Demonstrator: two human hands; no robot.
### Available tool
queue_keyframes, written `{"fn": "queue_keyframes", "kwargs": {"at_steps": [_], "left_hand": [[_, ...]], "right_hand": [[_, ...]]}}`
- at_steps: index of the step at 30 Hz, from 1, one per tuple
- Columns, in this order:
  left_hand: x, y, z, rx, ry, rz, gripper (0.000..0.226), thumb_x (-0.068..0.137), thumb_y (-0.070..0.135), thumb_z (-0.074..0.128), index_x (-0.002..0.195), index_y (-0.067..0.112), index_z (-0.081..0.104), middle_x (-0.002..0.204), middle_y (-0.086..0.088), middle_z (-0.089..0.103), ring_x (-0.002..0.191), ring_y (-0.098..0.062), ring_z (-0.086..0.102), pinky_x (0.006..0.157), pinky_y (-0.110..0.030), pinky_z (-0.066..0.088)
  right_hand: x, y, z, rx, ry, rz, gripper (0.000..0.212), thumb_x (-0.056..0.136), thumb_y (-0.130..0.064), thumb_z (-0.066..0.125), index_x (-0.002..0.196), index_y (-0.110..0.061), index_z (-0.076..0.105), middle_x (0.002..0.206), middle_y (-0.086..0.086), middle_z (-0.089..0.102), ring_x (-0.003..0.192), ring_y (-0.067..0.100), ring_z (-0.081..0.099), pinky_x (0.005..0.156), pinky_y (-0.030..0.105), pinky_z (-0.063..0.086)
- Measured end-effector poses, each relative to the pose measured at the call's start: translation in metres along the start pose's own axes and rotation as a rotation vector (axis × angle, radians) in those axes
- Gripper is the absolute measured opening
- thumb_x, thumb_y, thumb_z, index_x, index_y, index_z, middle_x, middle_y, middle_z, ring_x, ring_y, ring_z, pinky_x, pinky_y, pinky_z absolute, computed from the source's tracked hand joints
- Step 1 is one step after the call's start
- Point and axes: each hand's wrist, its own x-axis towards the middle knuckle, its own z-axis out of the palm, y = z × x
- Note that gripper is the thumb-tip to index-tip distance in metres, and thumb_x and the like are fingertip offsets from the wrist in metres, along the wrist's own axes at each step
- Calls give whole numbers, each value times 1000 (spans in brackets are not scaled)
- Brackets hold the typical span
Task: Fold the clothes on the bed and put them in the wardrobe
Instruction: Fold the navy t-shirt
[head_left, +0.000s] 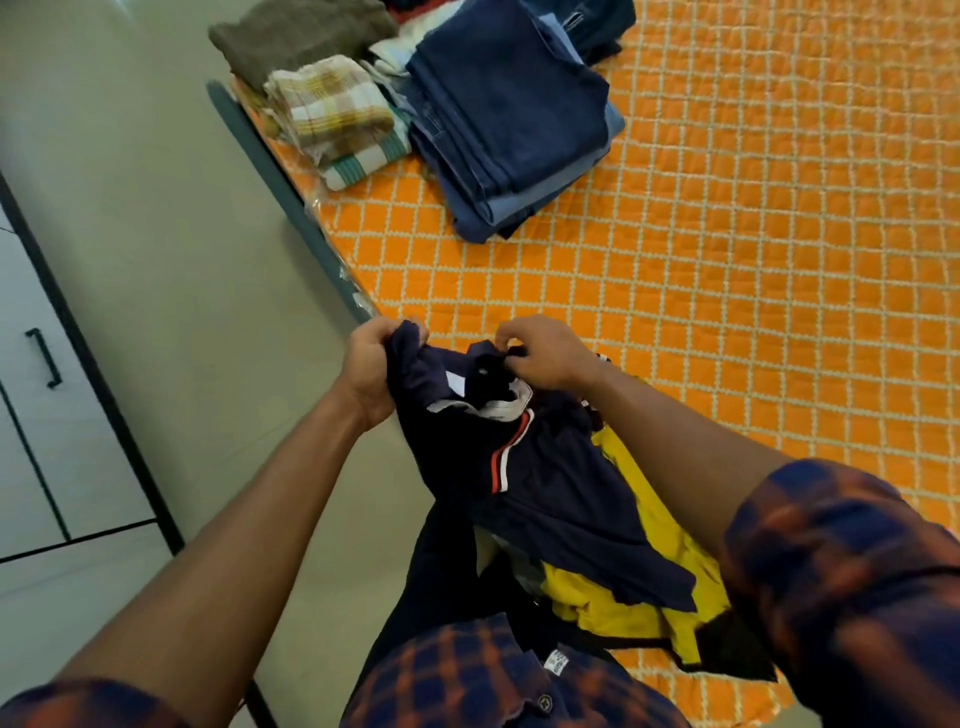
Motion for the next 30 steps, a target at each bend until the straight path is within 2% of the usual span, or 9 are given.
{"fn": "queue_keyframes", "kwargs": {"at_steps": [4, 7, 11, 15, 17, 20, 22, 26, 30], "left_hand": [[-2, -6, -17, 522, 43, 135, 30, 80, 44, 76, 83, 17, 62, 76, 3, 58, 67, -8, 57, 69, -23, 46], [-7, -16, -38, 836, -40, 121, 51, 70, 26, 93, 111, 25, 63, 99, 9, 70, 85, -4, 68, 79, -21, 54], [-12, -23, -43, 1113, -18, 217, 23, 81, 11, 75, 96, 28, 69, 87, 1, 73, 80, -16, 70, 76, -37, 56], [-25, -8, -26, 668, 11, 159, 26, 69, 3, 55, 85, 17, 71, 78, -4, 66, 72, -18, 61, 71, -32, 46], [-34, 3, -16, 467, -30, 101, 36, 63, -3, 47, 78, 18, 72, 75, -4, 65, 72, -19, 60, 65, -29, 45], [-50, 14, -2, 320, -146, 46, 52, 65, -17, 35, 86, 12, 72, 77, -7, 70, 73, -24, 65, 59, -26, 51], [-59, 19, 6, 245, -223, 1, 49, 57, -11, 37, 80, 11, 75, 75, -8, 70, 67, -22, 68, 54, -23, 53], [-75, 26, 8, 269, -336, -46, 52, 62, -9, 33, 71, 15, 78, 74, -6, 72, 64, -19, 69, 56, -22, 54], [-82, 27, -8, 369, -311, -66, 38, 61, -2, 41, 83, 7, 71, 76, -8, 71, 66, -21, 68, 57, -23, 54]], "right_hand": [[-1, 0, -20, 560, 185, 224, 31, 100, -14, 53, 72, -20, 41, 73, -2, 41, 67, 15, 39, 65, 34, 30], [-10, -1, -33, 696, 234, 264, 32, 104, -19, 51, 74, -19, 40, 63, 0, 38, 53, 17, 37, 52, 32, 33], [-31, 5, -39, 675, 85, 198, 24, 107, -21, 50, 84, -16, 44, 53, 1, 35, 44, 16, 31, 42, 27, 35], [-48, 2, -45, 1007, 18, 209, 27, 102, -12, 56, 78, -19, 46, 59, 3, 49, 50, 14, 46, 54, 28, 47], [-52, 1, -42, 962, -32, 198, 20, 87, -2, 63, 84, -21, 57, 86, 6, 68, 74, 17, 63, 67, 28, 50], [-52, 3, -25, 788, -138, 163, 66, 71, 10, 57, 124, -29, 57, 138, 4, 55, 102, 31, 66, 54, 28, 45], [-50, -2, -13, 680, -196, 126, 92, 80, 19, 58, 153, -33, 34, 151, -7, 36, 116, 26, 65, 56, 25, 48], [-38, -26, -2, 615, -272, 80, 76, 90, 15, 58, 151, -28, 43, 130, -3, 63, 92, 0, 69, 68, 20, 55], [-28, -44, 5, 268, -350, 94, 21, 89, -11, 70, 79, -28, 67, 73, -11, 64, 65, 6, 60, 70, 32, 43]]}}
